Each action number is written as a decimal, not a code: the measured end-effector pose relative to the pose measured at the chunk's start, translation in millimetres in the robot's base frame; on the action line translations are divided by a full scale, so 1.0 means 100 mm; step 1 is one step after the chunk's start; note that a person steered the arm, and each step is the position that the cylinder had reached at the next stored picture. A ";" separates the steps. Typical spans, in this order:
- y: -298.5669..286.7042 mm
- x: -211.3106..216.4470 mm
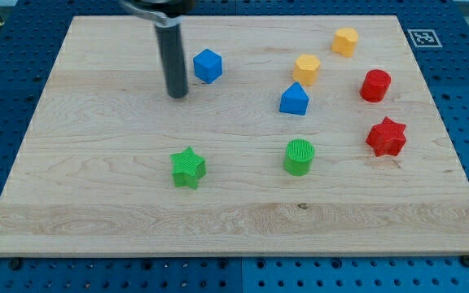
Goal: Point your arm to the left of the green star
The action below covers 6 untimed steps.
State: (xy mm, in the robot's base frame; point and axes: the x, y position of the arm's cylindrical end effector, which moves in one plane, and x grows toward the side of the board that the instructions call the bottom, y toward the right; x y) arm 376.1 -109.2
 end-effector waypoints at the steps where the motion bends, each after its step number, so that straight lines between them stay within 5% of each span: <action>1: -0.35 -0.04; 6: -0.40 0.60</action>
